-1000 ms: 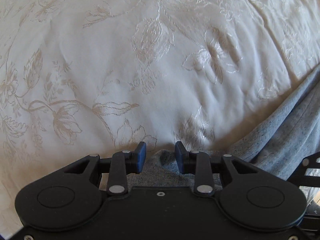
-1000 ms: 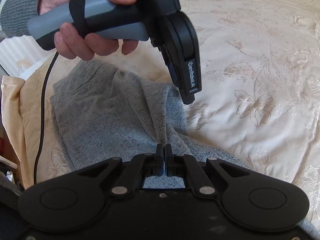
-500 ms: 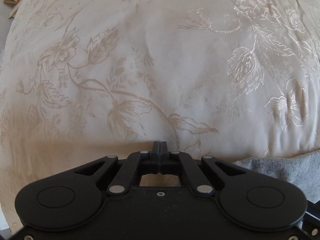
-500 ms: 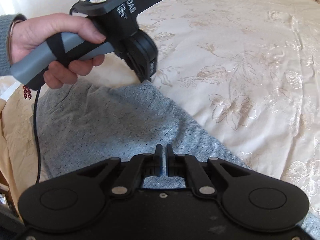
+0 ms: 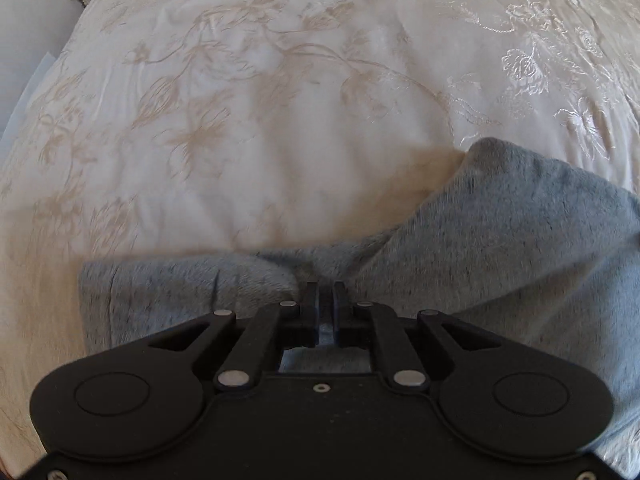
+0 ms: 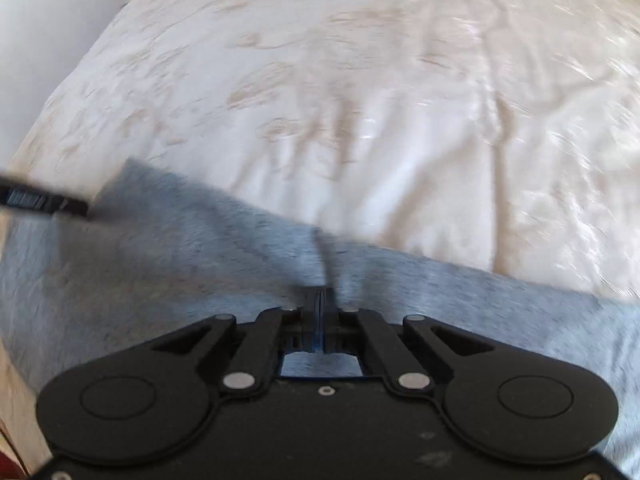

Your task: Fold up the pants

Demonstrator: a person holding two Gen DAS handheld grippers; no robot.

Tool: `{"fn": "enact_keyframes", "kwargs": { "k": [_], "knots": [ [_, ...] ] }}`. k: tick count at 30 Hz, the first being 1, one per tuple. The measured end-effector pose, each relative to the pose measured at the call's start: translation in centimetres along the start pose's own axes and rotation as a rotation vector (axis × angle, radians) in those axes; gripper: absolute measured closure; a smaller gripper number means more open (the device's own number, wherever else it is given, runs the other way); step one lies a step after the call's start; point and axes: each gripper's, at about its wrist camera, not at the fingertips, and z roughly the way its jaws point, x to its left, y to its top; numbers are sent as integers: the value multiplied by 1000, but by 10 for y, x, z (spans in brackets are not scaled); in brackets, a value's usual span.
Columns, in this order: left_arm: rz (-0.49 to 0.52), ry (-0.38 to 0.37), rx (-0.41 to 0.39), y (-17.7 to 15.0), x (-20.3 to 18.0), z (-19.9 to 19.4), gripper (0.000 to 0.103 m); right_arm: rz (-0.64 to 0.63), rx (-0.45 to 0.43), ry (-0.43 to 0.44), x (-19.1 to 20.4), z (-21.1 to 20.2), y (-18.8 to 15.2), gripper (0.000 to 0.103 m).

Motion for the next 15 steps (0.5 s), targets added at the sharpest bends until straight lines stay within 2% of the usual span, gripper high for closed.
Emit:
{"fn": "enact_keyframes", "kwargs": {
  "k": [1,2,3,4,5,8,10,12,15],
  "knots": [
    [-3,-16,-25,-11,4,-7,88,-13,-22,-25,1,-8,-5,100],
    [2,-9,-32,-18,4,-12,85,-31,-43,-30,5,-17,-11,92],
    [7,31,-14,-25,3,-13,84,-48,-54,-16,10,-25,-17,88],
    [-1,75,-2,-33,5,-12,84,-66,-52,22,15,-33,-25,88],
    [-20,88,-4,-41,9,-13,84,-83,-38,45,20,-38,-34,88],
    [-39,72,40,-62,17,-9,83,-126,69,36,37,-35,-70,87],
    [-29,79,71,-70,15,-8,83,-111,132,34,39,-36,-100,87],
    [-10,104,93,-75,12,-11,84,-106,140,34,41,-47,-118,87],
    [-4,114,40,-78,7,-24,84,-118,110,28,46,-66,-120,86]
  ]
}}
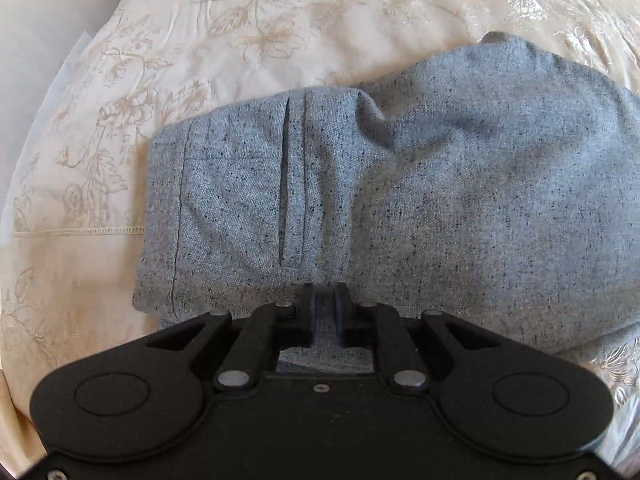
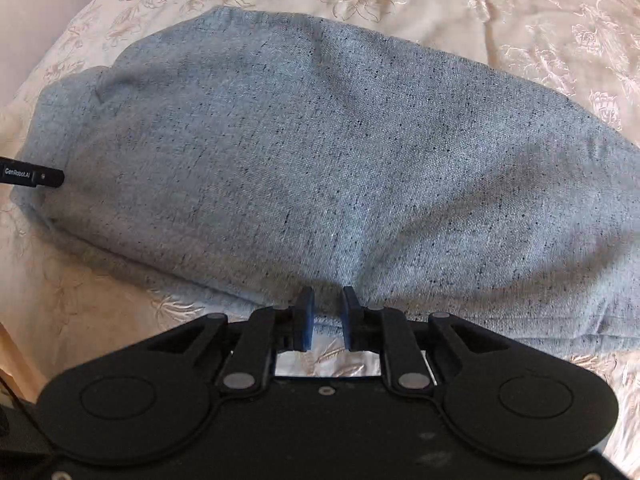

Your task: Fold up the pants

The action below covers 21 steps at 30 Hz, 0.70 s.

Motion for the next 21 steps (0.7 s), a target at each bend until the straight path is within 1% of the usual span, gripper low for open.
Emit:
{"fn": "enact_keyframes", "kwargs": {
  "k": [2,3,4,6,9,12,14,16,17,18,19,20,21],
  "knots": [
    [-10,-15,20,0,-2,2,84,-49,-84,3,11,-14,4,84],
    [-22,-23,36,1,-2,3,84,-98,-112,13,19,-17,8,80],
    [-33,-31,43,1,-2,4,84,-162,-121,22,29,-18,12,72],
    [-26,-43,53,-2,-5,5,84,-314,-112,23,49,-15,15,70],
    [-6,-64,103,0,-10,7,85,-526,-113,20,80,-7,3,70],
    [-18,-100,152,5,-8,13,88,-643,-98,40,95,4,1,70],
    [-35,-115,172,10,-4,16,88,-702,-92,30,103,9,-1,70],
    [-59,-133,182,13,0,16,88,-735,-91,28,111,13,-1,71],
    [-69,-144,184,16,4,17,88,-716,-77,46,108,17,3,71],
    [-77,-154,184,17,5,14,88,-660,-53,91,104,19,9,88],
    [-84,-165,178,17,5,10,87,-590,-35,123,97,20,15,99],
    [-90,-176,165,17,5,5,87,-543,-32,143,92,17,18,99],
    [-93,-186,148,15,3,0,87,-528,-29,163,90,12,19,99]
  ]
}}
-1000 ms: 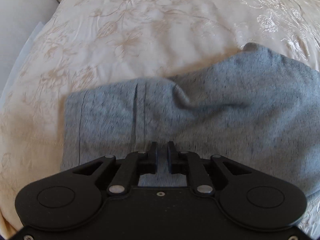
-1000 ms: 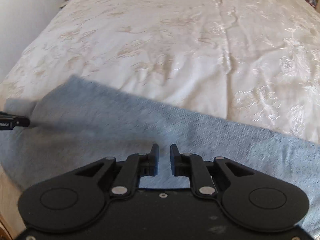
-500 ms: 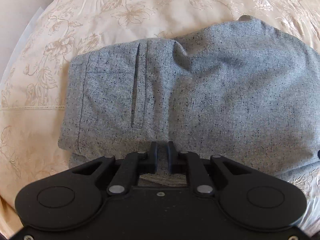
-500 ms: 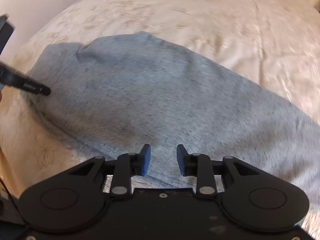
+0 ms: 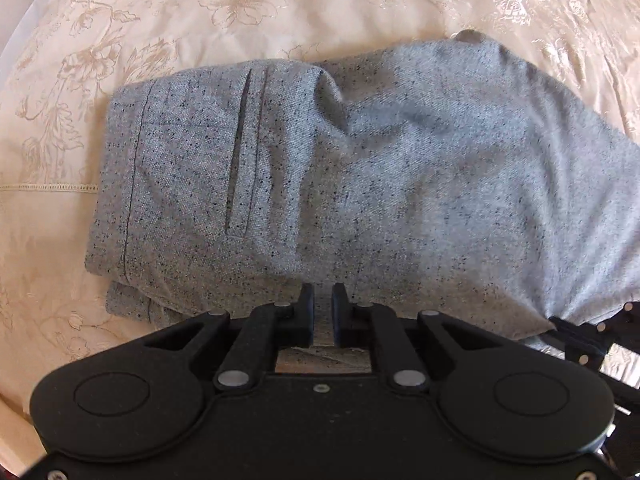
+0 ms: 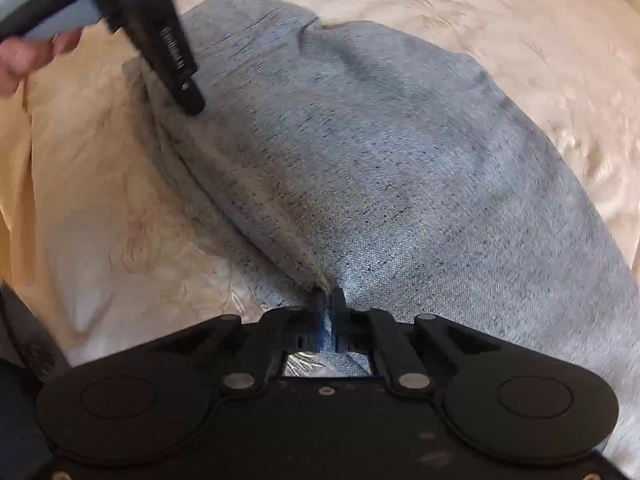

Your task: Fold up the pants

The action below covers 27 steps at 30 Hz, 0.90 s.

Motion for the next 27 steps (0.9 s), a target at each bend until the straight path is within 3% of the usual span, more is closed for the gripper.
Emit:
{"fn": "enact_keyframes", "kwargs": {
  "k": [5,8,10,13,15,18,20,22,24,25,27],
  "knots": [
    [6,-34,-46,-4,-19,9,85,-85,7,4,16,-6,-14,99],
    [50,49,-3,-12,-29,33,82,-47,-17,-13,17,-9,-10,95],
    [67,65,-7,-16,-30,38,82,52,-67,-23,8,-21,-13,80],
    [55,106,-10,-13,-38,26,83,281,-175,-60,-25,-49,-30,80],
    [46,151,-72,-10,-53,14,84,481,-221,-129,-60,-64,-51,79],
    [75,146,-130,-7,-83,9,82,723,-244,-230,-114,-77,-90,79],
    [89,151,-76,-3,-95,22,81,802,-211,-279,-141,-79,-114,78],
    [65,224,-14,-5,-98,42,79,833,-125,-340,-164,-76,-143,80],
    [13,245,-5,-5,-96,45,78,838,-23,-402,-182,-74,-174,84],
    [-11,260,-1,-3,-98,41,78,865,-10,-412,-190,-77,-189,90],
    [-32,299,-12,0,-109,30,81,915,-18,-391,-201,-93,-206,89]
  ]
}}
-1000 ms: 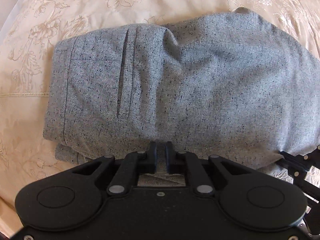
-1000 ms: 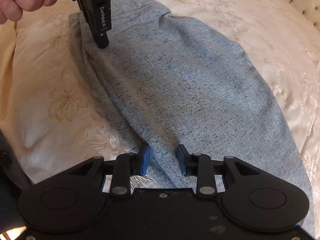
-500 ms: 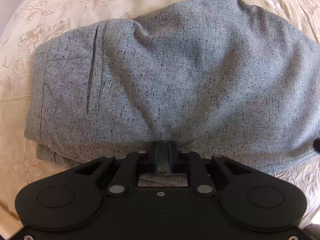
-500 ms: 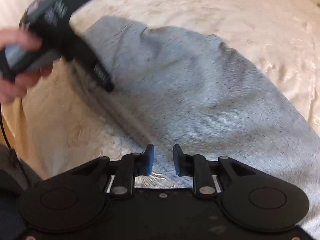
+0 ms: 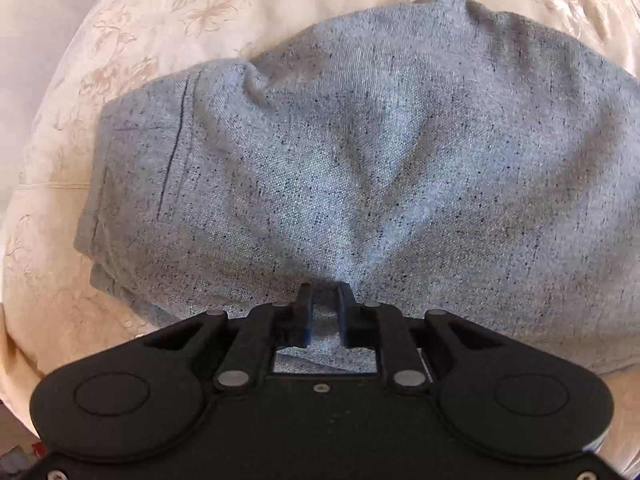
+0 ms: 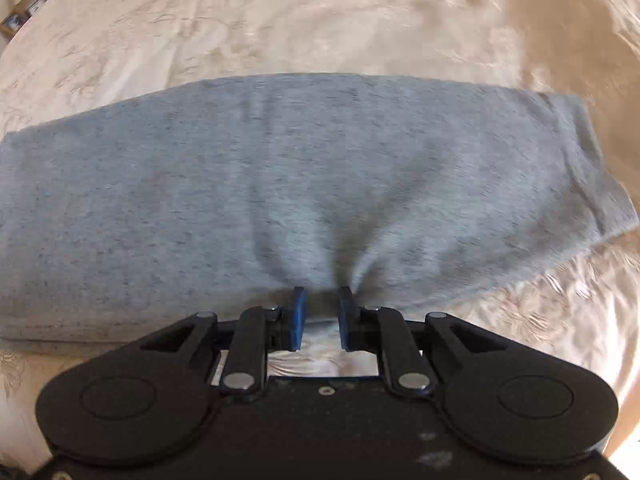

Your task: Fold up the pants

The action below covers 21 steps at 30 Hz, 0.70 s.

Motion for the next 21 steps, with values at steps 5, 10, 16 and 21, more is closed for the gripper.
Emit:
{"fn": "enact_keyframes", "kwargs": {
  "k": [5,10,16,21],
  "knots": [
    [43,-36,-68,-3,-57,-38,81,121,-144,52,-50,-28,7,78],
    [138,-125,-71,-14,-130,-60,80,414,-215,28,-126,-30,11,77],
    [238,-203,-55,-23,-191,-75,80,584,-164,0,-184,-21,18,76],
    [301,-261,-87,-21,-232,-85,80,573,-225,-46,-215,-35,21,73]
  ]
}}
